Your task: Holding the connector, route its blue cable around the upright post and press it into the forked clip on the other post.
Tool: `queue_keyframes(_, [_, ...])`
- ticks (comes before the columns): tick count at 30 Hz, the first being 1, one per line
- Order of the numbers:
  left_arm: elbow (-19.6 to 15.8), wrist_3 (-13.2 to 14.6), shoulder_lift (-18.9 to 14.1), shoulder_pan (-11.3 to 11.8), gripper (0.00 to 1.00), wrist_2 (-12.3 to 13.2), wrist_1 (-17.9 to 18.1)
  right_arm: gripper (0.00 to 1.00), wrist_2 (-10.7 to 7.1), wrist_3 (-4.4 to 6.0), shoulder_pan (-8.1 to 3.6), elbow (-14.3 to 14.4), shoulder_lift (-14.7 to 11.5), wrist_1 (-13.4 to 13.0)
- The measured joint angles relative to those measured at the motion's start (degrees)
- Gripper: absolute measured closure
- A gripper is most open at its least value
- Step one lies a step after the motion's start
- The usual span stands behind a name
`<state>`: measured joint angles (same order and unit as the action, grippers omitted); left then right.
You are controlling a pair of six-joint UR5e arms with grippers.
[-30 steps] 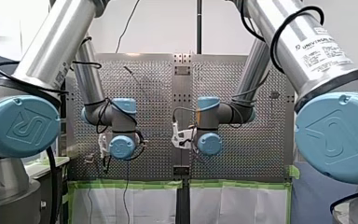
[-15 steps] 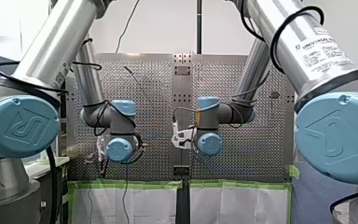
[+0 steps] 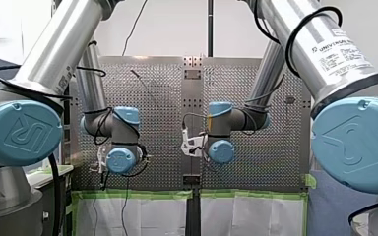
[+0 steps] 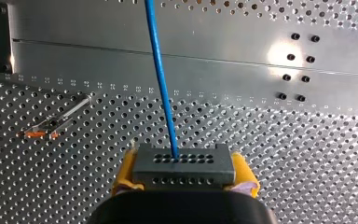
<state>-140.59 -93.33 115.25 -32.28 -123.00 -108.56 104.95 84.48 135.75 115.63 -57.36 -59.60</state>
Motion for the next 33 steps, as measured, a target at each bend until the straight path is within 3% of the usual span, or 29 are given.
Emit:
queue_keyframes(6, [-0.01,0.0,0.0,0.0,1.0,0.0,0.0,1.0,0.19,-0.19,0.19,-0.19,0.18,-0.18])
queue_keyframes(11, [-0.02,0.0,0.0,0.0,1.0,0.0,0.0,1.0,2.42,-1.27,1.78,-2.49,2.49,-1.0])
queue_keyframes(14, [-0.02,0.0,0.0,0.0,1.0,0.0,0.0,1.0,3.19,-1.44,2.09,-4.1,4.1,-1.11])
queue_keyframes(26, [-0.02,0.0,0.0,0.0,1.0,0.0,0.0,1.0,3.51,-1.5,2.2,-10.26,10.29,-1.14])
queue_keyframes(33, [0.61,0.63,0.03,0.5,1.0,0.63,-0.62,1.0,3.44,-1.15,1.85,-11.03,11.7,-1.48])
